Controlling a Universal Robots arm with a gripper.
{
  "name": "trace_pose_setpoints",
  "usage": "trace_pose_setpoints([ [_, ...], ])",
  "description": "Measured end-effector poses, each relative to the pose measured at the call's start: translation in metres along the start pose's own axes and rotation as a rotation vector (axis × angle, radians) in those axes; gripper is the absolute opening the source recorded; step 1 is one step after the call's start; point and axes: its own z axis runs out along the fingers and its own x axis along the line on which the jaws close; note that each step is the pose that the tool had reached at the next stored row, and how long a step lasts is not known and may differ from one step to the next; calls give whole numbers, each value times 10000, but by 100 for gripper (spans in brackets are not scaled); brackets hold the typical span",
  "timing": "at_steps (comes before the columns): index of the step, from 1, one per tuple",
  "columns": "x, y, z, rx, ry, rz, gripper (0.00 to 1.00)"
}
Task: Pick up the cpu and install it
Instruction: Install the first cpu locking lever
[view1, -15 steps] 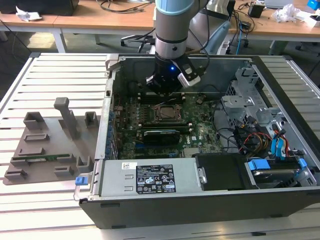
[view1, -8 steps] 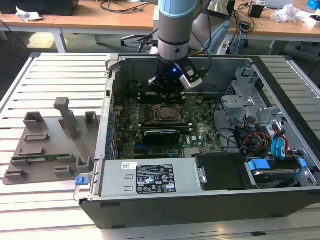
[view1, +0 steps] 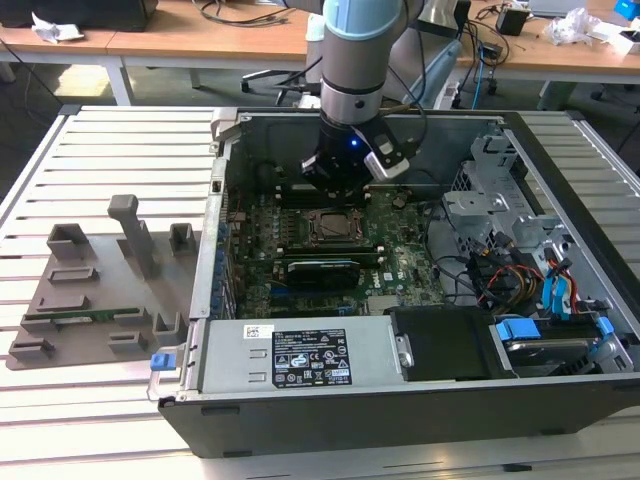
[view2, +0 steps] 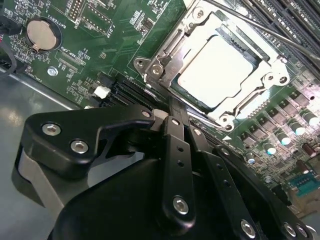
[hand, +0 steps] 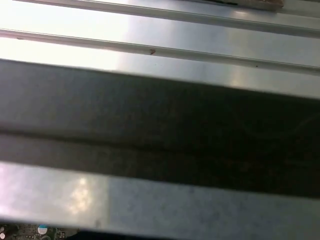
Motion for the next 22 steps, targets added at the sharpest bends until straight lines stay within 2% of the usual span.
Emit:
trace_pose_setpoints([
  [14, -78, -30, 69, -1, 2, 0, 11],
  [15, -79, -32, 68, -45, -4, 1, 11],
  [17, -79, -31, 70, -191, -23, 4, 11],
  [18, -79, -31, 70, -338, -38, 7, 11],
  [19, -80, -29, 66, -392, -46, 7, 11],
  [22, -81, -27, 3, -398, -46, 5, 11],
])
